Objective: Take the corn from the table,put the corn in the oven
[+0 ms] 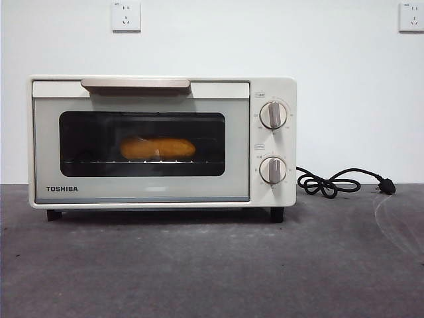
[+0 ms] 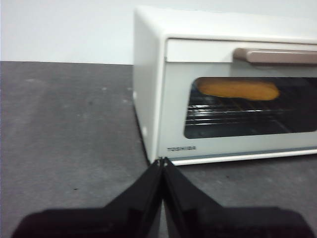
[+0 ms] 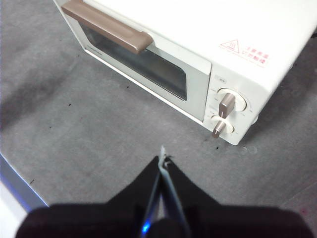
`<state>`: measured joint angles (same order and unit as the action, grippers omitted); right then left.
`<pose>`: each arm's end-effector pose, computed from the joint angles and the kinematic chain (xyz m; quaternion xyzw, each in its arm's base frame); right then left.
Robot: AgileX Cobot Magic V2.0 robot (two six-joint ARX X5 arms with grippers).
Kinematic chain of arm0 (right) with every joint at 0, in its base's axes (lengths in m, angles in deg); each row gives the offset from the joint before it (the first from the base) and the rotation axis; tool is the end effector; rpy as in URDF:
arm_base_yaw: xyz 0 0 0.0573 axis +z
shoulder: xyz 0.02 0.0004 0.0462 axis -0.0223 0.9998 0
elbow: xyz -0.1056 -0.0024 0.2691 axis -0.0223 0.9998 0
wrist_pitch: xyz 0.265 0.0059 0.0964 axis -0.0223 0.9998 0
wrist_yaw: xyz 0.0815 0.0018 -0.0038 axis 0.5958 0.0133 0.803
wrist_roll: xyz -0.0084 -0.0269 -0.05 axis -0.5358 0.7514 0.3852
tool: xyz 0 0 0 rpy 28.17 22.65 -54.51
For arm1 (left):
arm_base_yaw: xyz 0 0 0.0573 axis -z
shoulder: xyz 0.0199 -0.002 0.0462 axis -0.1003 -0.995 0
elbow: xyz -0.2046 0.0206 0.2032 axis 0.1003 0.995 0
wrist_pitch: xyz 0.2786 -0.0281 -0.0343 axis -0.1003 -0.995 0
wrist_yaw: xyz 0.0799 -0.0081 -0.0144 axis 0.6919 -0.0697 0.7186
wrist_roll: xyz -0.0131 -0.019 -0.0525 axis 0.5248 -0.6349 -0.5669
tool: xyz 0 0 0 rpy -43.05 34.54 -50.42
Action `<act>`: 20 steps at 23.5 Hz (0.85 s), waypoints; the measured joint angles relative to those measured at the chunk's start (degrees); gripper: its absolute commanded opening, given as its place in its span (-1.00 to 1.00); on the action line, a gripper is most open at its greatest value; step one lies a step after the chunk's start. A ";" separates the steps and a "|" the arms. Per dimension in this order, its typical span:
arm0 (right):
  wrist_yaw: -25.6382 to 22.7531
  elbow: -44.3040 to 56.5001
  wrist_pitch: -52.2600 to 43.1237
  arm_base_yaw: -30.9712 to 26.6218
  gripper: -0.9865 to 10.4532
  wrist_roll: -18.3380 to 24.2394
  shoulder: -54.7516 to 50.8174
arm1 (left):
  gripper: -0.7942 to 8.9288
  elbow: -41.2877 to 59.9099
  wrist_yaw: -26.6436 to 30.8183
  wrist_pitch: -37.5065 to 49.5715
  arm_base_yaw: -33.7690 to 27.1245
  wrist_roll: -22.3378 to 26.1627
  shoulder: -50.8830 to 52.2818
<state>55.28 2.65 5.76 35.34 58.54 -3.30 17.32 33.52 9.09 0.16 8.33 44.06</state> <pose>0.1904 0.1455 0.3973 -0.1017 0.3404 0.3386 0.8713 0.0974 -0.0113 0.1872 -0.0448 0.0749 -0.0642 0.9941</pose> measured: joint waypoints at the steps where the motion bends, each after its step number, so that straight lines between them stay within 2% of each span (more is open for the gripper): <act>1: 0.02 0.00 0.00 0.00 -0.83 0.00 0.00 | -0.84 0.00 0.09 0.02 -0.72 0.20 0.04; 5: 0.00 0.00 0.00 0.00 -0.83 0.00 0.00 | -0.84 -0.02 0.24 -1.14 -2.60 0.77 0.09; 9: 0.00 0.00 0.00 0.00 -0.83 -0.02 0.00 | -0.84 0.57 0.20 -5.81 -2.78 1.57 0.09; 15: 0.02 0.00 0.00 0.00 -0.83 0.00 0.04 | -0.84 3.65 -4.85 -5.40 -2.80 2.23 -0.11; 20: -1.09 0.00 -0.04 0.00 -0.83 -0.02 0.04 | -0.84 3.69 -5.35 -5.33 -2.73 4.07 0.11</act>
<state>54.19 2.65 5.72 35.34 58.52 -3.26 21.02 28.16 3.76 -2.57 12.39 44.17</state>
